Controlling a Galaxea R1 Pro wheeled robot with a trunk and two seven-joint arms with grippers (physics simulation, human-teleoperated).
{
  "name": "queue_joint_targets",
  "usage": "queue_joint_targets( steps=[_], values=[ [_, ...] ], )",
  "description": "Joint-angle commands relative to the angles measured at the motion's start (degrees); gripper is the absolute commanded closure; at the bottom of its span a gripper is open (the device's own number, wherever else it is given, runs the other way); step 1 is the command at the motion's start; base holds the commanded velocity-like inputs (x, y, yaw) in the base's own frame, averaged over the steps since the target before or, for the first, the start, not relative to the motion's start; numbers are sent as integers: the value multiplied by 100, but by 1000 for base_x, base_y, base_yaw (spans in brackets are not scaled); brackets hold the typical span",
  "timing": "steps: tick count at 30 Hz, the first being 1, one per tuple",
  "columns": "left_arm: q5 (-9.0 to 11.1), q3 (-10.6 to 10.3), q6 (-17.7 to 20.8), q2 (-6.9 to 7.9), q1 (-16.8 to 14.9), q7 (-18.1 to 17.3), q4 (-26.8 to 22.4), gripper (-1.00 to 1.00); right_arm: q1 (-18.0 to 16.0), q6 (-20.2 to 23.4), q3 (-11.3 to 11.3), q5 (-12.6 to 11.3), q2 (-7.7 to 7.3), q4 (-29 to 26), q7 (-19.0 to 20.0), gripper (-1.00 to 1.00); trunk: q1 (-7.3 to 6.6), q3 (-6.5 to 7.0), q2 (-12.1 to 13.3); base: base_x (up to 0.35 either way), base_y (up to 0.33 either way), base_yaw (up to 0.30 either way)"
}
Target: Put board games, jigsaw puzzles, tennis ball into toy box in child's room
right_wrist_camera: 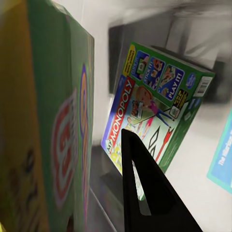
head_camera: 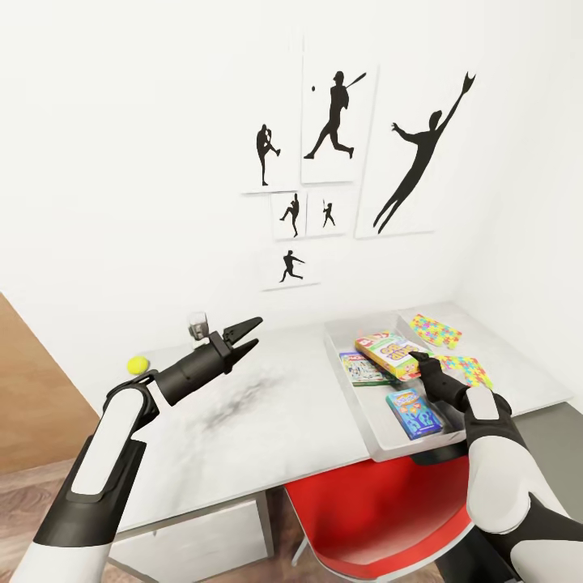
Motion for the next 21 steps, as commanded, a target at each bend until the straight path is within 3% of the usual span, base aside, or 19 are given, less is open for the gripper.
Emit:
queue_joint_targets(
  steps=[1, 21],
  values=[
    [-15, -2, 11, 3, -5, -24, 1, -100, -9, 37, -34, -4, 3, -3, 17, 100, 3, -12, -12, 0, 0, 0],
    [5, -7, 11, 3, -5, -33, 10, -100, -9, 37, -34, -4, 3, -3, 17, 100, 3, -139, -12, 0, 0, 0]
  ],
)
